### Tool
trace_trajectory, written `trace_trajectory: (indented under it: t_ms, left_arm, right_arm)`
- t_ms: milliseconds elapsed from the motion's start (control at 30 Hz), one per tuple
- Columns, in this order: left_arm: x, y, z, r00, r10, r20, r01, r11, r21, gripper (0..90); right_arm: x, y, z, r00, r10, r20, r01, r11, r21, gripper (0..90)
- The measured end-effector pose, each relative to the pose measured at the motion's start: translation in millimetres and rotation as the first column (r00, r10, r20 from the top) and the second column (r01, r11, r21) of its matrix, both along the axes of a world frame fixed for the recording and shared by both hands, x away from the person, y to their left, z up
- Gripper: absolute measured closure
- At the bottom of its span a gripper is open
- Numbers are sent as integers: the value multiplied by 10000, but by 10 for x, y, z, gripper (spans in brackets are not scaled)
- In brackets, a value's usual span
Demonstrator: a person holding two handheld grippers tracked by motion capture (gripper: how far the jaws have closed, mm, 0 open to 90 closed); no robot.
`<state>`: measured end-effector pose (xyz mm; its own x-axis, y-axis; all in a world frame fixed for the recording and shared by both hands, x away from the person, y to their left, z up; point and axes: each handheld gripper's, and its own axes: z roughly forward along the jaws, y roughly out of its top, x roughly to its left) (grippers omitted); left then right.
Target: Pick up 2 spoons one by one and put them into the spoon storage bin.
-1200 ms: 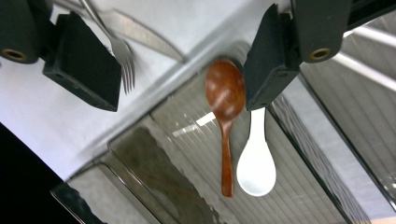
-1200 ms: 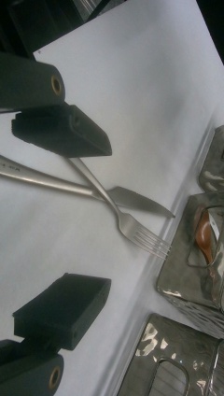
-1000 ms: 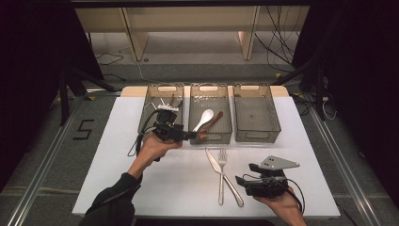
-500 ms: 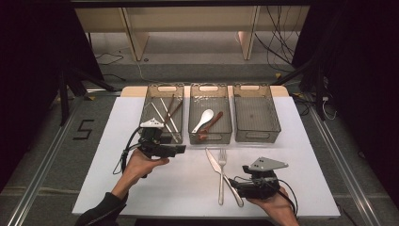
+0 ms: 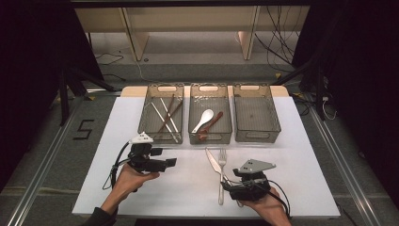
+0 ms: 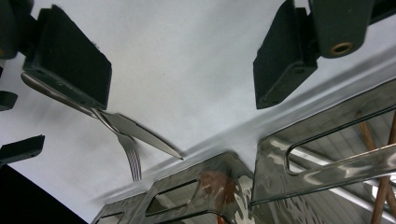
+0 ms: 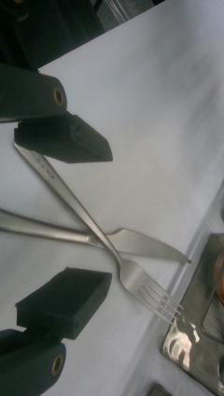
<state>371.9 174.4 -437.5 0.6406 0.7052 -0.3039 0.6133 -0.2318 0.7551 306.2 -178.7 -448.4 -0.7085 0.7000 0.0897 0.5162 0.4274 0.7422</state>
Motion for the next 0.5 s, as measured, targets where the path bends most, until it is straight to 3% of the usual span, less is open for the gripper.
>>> trace_trajectory:
  t_ms: [333, 500]
  left_arm:
    - [-162, 86, -57, 9994, 95, 318, -99, 9999, 119, 190]
    - [-216, 113, -42, 9984, 189, 524, -189, 9998, -15, 189]
  right_arm:
    - [24, 120, -52, 9996, 280, -76, -281, 9995, -147, 540]
    - [39, 182, -77, 9989, 457, -92, -459, 9987, -215, 632]
